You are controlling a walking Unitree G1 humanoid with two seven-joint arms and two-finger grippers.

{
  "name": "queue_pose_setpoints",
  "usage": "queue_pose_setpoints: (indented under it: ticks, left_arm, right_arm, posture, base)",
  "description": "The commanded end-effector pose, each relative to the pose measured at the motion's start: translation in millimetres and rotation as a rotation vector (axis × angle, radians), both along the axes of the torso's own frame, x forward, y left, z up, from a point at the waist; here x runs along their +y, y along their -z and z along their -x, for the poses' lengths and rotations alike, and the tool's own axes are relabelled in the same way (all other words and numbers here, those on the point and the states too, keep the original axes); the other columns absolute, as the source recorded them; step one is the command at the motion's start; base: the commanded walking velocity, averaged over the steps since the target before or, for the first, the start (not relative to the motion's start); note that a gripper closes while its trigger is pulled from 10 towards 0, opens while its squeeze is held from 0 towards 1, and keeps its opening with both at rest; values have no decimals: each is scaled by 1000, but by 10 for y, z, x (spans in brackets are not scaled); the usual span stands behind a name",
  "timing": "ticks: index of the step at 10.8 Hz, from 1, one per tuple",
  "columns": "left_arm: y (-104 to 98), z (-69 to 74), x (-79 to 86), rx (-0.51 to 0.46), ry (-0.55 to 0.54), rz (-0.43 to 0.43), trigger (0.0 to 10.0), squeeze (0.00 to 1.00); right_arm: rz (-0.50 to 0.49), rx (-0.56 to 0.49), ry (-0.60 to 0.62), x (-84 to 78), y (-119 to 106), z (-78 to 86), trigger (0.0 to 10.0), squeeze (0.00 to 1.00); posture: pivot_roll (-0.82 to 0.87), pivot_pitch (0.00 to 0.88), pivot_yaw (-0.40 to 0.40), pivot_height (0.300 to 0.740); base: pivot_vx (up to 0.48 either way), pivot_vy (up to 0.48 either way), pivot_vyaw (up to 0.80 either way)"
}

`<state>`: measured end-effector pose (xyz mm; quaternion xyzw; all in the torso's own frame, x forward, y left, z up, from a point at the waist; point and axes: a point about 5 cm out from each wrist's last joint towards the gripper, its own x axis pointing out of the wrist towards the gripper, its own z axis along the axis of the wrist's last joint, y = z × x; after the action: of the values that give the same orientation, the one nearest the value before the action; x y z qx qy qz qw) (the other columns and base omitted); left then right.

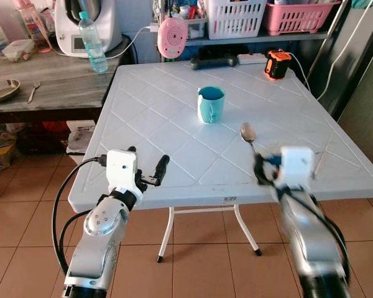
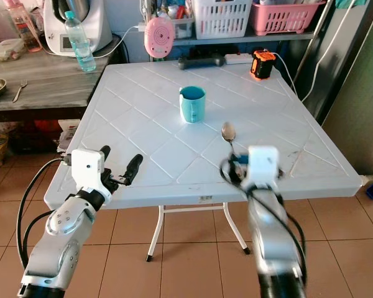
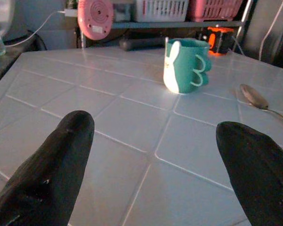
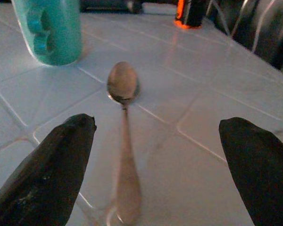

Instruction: Setting the table

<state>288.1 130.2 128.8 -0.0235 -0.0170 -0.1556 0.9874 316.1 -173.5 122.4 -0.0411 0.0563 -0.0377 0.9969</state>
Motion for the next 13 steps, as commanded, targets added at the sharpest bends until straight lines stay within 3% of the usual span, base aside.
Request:
queue_pose_setpoints:
  ticks: [1, 3, 6, 10, 11, 12, 13]
  left_arm:
    - [4, -17, 1, 6, 7, 0, 10000, 0]
    - [12, -8, -34, 14, 31, 3, 10000, 0]
    - [40, 56, -94, 38, 111, 14, 10000, 0]
    - [57, 89, -150, 48, 146, 6, 10000, 0]
    - [56, 88, -153, 48, 149, 5, 10000, 0]
    - [56, 90, -156, 48, 152, 5, 10000, 0]
    - [57, 92, -158, 50, 153, 5, 10000, 0]
  right_arm:
    - [-9, 30, -9, 18, 36, -43, 10000, 137]
    - [-17, 90, -12, 59, 65, -226, 10000, 0]
    - [-48, 104, 32, 76, -32, -461, 10000, 0]
    - [-125, 181, 36, 106, 70, -574, 10000, 0]
    - [-157, 188, 26, 116, 68, -607, 8078, 0]
    - [-177, 203, 9, 141, 70, -632, 0, 0]
    - [-192, 210, -18, 177, 68, -649, 0, 0]
  posture:
    - [21, 11, 38, 740]
    - [22, 16, 41, 740]
    - [25, 35, 38, 740]
    - [24, 49, 39, 740]
    - [25, 48, 38, 740]
    - [25, 48, 38, 740]
    - [27, 51, 37, 740]
  base:
    - [0, 0, 0]
    - [0, 0, 0]
    - [0, 0, 0]
    - [0, 0, 0]
    - [0, 0, 0]
    - [0, 0, 0]
    - [0, 0, 0]
